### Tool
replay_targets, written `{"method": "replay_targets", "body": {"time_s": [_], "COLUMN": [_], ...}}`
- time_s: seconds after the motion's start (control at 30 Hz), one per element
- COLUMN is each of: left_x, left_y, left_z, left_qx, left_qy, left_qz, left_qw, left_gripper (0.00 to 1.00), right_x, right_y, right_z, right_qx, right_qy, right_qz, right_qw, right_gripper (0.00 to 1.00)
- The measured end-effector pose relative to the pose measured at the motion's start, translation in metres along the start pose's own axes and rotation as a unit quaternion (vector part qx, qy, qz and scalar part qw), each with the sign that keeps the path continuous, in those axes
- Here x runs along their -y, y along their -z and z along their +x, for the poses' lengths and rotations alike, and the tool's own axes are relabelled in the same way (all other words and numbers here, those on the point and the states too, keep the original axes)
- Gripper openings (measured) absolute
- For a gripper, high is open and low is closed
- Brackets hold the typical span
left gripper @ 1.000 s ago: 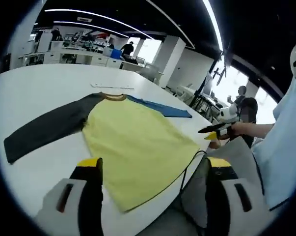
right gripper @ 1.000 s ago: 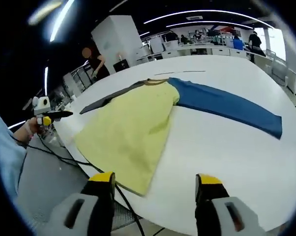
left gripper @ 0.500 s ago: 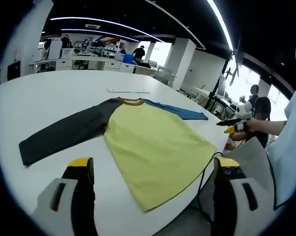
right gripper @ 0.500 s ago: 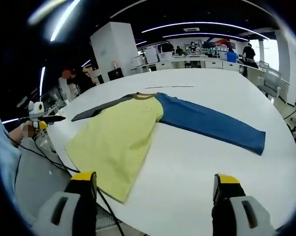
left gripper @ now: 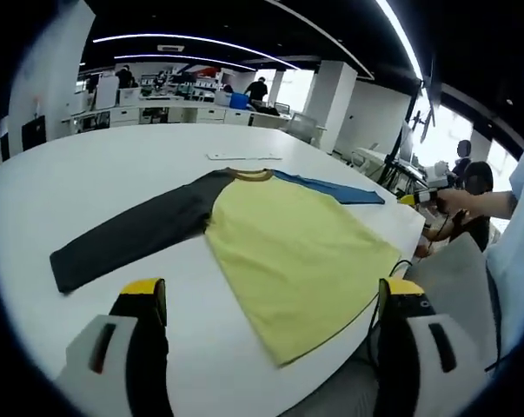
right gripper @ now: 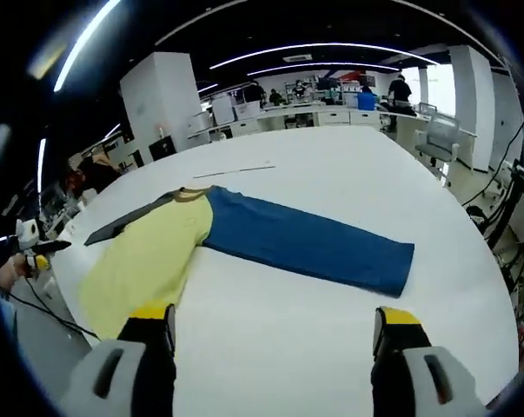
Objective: Fold the garment on the visible template until the final outline fits inside the template.
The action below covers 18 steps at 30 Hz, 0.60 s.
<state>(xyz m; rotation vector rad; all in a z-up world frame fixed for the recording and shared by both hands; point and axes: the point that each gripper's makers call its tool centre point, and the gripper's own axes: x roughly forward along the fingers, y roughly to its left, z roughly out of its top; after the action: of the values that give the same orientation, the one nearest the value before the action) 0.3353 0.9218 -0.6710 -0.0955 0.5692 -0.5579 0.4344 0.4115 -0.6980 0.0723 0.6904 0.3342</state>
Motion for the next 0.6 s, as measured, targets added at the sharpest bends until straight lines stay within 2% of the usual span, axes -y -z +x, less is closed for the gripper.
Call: {"method": "replay_targets", "body": {"time_s": [0.1, 0.17, 0.3, 0.5, 0.6], "left_x": [-0.002, -0.003, -0.005, -0.008, -0.008], "left_y": [0.001, 0.001, 0.001, -0.001, -0.001], "left_z": [0.000, 0.001, 0.002, 0.006, 0.007], "left_qx": [-0.003, -0.007, -0.008, -0.003, -0.003], "left_qy": [-0.003, -0.003, -0.005, -0.009, -0.010], "left_qz": [0.001, 0.000, -0.004, -0.016, -0.018], "left_qw": [1.0000, 1.0000, 1.0000, 0.9998, 0.9998], "left_gripper": [0.99, 0.99, 0.99, 0.99, 0.99], "right_x": [0.017, 0.026, 0.046, 0.067, 0.070], "right_y": [-0.011, -0.012, -0.004, -0.005, -0.007], "right_z": [0.003, 0.008, 0.021, 0.032, 0.036], "right_qx": [0.014, 0.012, -0.008, 0.003, 0.007], "right_qy": [0.017, 0.022, 0.045, 0.070, 0.072], "right_qz": [0.015, 0.022, 0.036, 0.098, 0.111], "right_qw": [0.9996, 0.9994, 0.9983, 0.9927, 0.9911], "right_gripper": [0.95, 0.94, 0.90, 0.84, 0.83]}}
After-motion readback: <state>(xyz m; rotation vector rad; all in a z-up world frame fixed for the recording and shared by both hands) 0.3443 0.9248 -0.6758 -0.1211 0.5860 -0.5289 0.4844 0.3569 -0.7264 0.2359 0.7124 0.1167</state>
